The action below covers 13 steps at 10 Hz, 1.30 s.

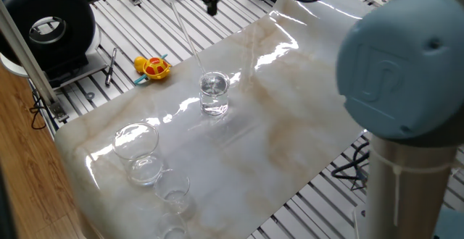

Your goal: Stir the beaker with a glass rod

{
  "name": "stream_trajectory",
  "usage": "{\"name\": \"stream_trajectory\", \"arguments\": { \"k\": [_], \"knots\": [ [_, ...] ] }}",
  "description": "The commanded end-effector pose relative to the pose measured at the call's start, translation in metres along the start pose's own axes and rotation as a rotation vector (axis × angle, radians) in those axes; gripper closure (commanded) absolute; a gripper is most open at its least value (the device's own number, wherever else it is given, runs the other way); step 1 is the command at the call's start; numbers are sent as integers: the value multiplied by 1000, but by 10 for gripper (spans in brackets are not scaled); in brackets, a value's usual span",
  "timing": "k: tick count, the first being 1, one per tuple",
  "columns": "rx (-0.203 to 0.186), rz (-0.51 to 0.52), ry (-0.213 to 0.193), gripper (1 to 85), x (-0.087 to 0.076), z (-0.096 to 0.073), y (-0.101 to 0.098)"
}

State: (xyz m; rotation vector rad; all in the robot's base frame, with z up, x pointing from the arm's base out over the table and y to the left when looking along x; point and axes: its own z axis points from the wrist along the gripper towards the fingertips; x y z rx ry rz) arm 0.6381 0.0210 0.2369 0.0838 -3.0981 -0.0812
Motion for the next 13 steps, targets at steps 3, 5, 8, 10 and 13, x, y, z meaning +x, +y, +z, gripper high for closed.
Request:
{"name": "stream_trajectory", "arguments": {
  "k": [3,5,8,10,13],
  "knots": [
    [-22,0,6,847,-16,-5,21],
    [-17,-11,3,847,-17,-5,20],
    [12,-80,6,847,-5,2,-6],
    [11,-123,0,847,-1,5,-24],
    [17,-124,-38,847,-11,5,-26]
  ]
}}
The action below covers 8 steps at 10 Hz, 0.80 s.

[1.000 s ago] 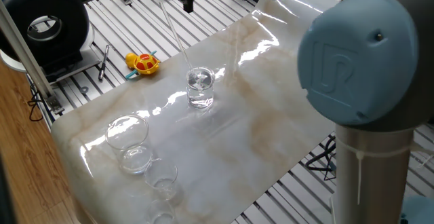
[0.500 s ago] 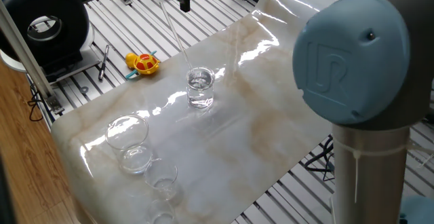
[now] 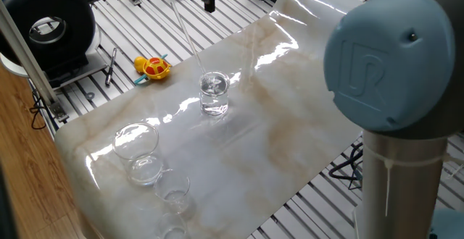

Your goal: Stir the beaker with a glass rod

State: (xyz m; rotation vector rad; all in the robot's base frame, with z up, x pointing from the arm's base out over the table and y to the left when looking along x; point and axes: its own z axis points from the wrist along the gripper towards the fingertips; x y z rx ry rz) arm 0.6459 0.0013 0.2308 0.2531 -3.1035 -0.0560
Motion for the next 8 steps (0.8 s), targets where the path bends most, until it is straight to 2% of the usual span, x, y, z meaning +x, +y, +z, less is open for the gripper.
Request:
{"name": "stream_trajectory", "arguments": {
  "k": [1,4,6,8],
  "knots": [
    [-3,-10,-26,847,-3,1,-6],
    [-6,-12,-16,847,-1,-1,-4],
    [-16,9,6,847,-7,-13,15],
    [-9,33,30,847,-13,-26,34]
  ]
}}
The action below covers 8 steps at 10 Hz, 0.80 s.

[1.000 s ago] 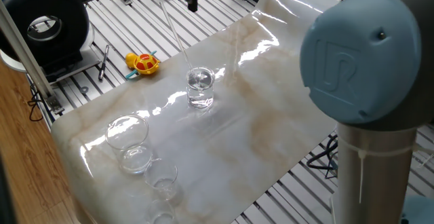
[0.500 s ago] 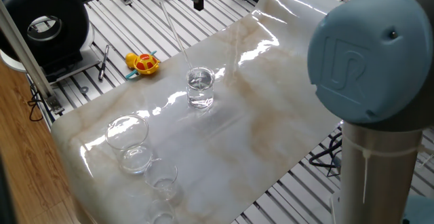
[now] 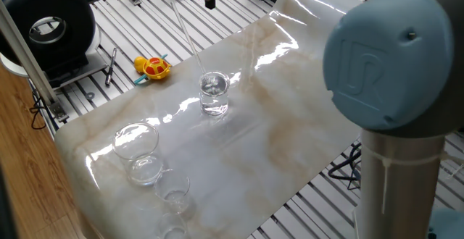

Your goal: Stir the beaker with a glass rod

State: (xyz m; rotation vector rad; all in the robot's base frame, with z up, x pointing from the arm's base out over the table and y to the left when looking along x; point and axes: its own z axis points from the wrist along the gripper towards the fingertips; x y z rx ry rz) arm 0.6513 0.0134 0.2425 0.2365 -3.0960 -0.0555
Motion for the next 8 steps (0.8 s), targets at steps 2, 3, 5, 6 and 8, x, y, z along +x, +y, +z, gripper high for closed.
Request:
{"name": "stream_trajectory", "arguments": {
  "k": [2,3,5,6,8],
  "knots": [
    [-2,29,33,847,-5,-21,29],
    [9,55,62,840,3,-21,27],
    [7,31,49,557,-1,-21,27],
    [-3,35,47,453,-1,-21,30],
    [-9,44,46,443,-1,-21,31]
  ]
}}
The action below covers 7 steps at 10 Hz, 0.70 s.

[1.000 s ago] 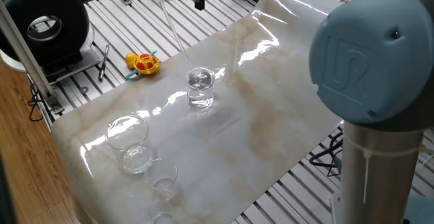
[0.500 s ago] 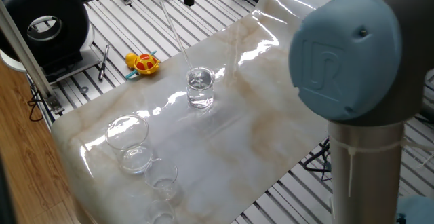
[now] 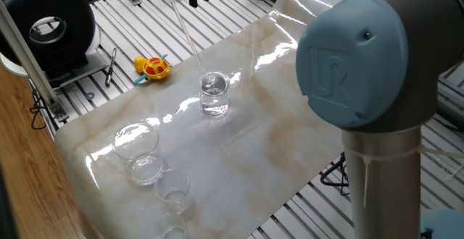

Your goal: Stir the beaker with a glass rod

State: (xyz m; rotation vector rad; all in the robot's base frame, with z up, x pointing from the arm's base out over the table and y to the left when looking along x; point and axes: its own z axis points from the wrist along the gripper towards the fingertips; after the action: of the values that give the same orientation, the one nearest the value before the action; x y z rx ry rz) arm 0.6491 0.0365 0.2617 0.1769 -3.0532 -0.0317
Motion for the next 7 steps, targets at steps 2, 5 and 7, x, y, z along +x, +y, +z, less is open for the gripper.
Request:
{"name": "stream_trajectory", "arguments": {
  "k": [2,5,7],
  "knots": [
    [-20,30,-1,417,0,-2,7],
    [-68,102,-27,483,-8,-3,19],
    [-85,124,-24,463,-8,-3,24]
  ]
}}
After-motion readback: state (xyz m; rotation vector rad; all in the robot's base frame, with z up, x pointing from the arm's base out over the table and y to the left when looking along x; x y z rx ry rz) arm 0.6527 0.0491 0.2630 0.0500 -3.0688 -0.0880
